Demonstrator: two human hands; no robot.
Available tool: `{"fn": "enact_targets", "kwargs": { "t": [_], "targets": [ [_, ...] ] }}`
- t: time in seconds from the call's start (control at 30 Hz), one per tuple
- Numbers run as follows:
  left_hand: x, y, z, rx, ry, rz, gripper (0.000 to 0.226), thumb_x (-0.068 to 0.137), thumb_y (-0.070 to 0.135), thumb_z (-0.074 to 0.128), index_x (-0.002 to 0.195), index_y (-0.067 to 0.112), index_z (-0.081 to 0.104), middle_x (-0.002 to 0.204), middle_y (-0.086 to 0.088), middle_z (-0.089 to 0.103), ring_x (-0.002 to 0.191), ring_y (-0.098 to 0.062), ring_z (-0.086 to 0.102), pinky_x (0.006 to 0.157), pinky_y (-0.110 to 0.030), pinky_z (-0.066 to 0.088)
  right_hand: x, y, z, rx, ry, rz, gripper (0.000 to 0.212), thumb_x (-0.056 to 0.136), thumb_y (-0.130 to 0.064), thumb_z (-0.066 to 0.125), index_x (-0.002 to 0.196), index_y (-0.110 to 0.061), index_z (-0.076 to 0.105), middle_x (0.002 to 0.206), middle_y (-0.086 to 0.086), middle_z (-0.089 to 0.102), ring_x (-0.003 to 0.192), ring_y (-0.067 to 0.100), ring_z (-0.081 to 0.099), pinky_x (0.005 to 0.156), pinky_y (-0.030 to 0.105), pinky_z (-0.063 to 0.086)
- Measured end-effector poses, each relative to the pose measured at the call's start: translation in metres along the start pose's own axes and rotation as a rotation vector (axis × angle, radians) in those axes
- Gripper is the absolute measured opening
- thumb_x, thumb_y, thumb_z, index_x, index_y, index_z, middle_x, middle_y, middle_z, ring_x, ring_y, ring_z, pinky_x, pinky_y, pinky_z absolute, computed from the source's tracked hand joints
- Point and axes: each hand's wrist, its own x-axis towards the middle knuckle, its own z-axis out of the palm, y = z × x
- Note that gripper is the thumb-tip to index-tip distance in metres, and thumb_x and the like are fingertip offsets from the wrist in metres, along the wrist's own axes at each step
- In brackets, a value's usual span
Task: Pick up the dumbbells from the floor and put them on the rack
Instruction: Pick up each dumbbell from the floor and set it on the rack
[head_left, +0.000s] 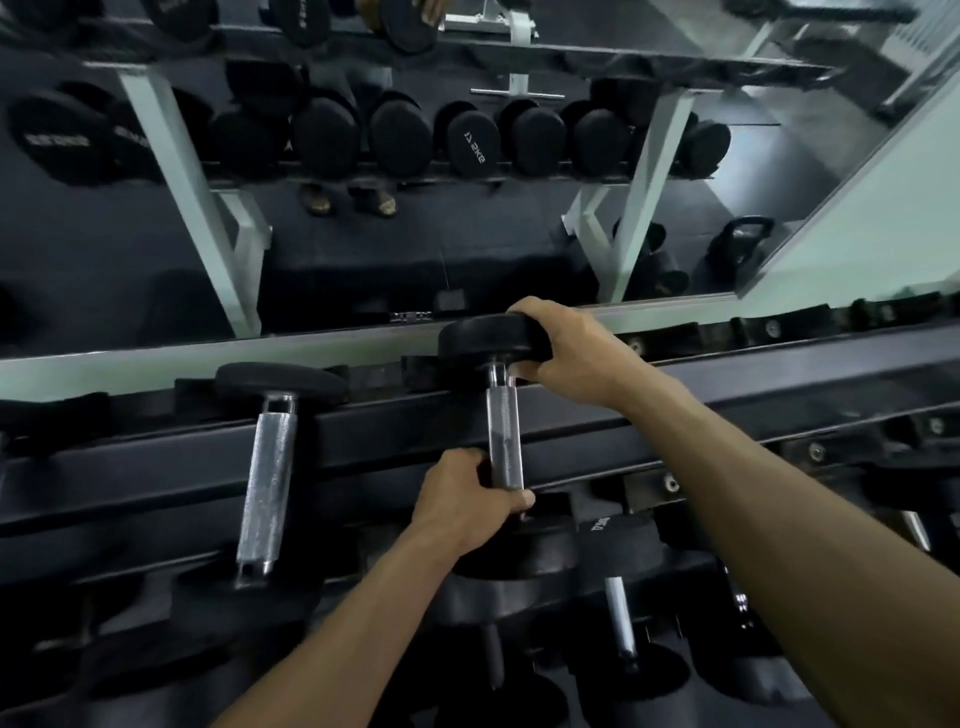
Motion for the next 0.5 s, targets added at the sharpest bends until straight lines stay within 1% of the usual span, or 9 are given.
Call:
{"fn": "enact_targets", "kwargs": {
  "t": [0.07,0.17,0.27,0.37,0.43,0.5],
  "targets": [
    [-0.002,0.001,0.000,0.025,0.014,0.014,0.026,0.070,0.033,0.084,0.085,0.023,0.065,0.082,0.008,0.068,0.075,-0.009,0.064,0.066,-0.024,0.046,-0.004,-0.002,0.002,-0.023,0.026,0.039,0.048,0.077,-0.021,0.074,0.120,-0.019,0.052,0.106,0.002,0.061,0.099,0.023,0.059,0.085,0.036,0.048],
    [-0.008,0.004,-0.003,0.079,0.031,0.050,0.025,0.071,0.034,0.083,0.082,0.026,0.062,0.082,0.008,0.067,0.077,-0.010,0.064,0.068,-0.026,0.048,-0.014,-0.008,0.004,-0.038,0.065,0.104,0.057,0.081,-0.025,0.069,0.132,-0.019,0.045,0.115,0.007,0.056,0.106,0.027,0.057,0.090,0.039,0.047],
    [-0.017,0.006,-0.010,0.144,0.059,0.117,0.024,0.078,0.035,0.078,0.094,0.022,0.066,0.088,0.006,0.068,0.081,-0.012,0.064,0.077,-0.031,0.053,-0.030,-0.013,0.003,-0.046,0.116,0.166,0.064,0.085,-0.030,0.065,0.141,-0.017,0.037,0.122,0.010,0.053,0.115,0.029,0.053,0.096,0.040,0.044],
    [-0.031,0.006,-0.017,0.228,0.103,0.187,0.028,0.086,0.043,0.067,0.105,0.022,0.063,0.090,0.008,0.066,0.085,-0.015,0.064,0.081,-0.040,0.056,-0.049,-0.018,0.001,-0.048,0.143,0.205,0.062,0.088,-0.031,0.062,0.141,-0.015,0.035,0.128,0.011,0.050,0.119,0.030,0.051,0.100,0.041,0.043],
    [-0.042,0.005,-0.021,0.311,0.141,0.238,0.037,0.088,0.048,0.062,0.115,0.023,0.060,0.099,0.007,0.066,0.092,-0.015,0.064,0.082,-0.041,0.056,-0.062,-0.024,0.000,-0.055,0.155,0.232,0.059,0.090,-0.031,0.061,0.141,-0.016,0.036,0.133,0.012,0.049,0.123,0.031,0.048,0.101,0.038,0.039],
    [-0.054,0.003,-0.025,0.398,0.161,0.314,0.042,0.090,0.051,0.057,0.119,0.022,0.058,0.109,0.005,0.064,0.096,-0.015,0.063,0.082,-0.038,0.055,-0.076,-0.032,-0.002,-0.056,0.170,0.255,0.059,0.090,-0.033,0.060,0.141,-0.018,0.036,0.136,0.011,0.047,0.126,0.030,0.046,0.103,0.038,0.038]
  ]
}}
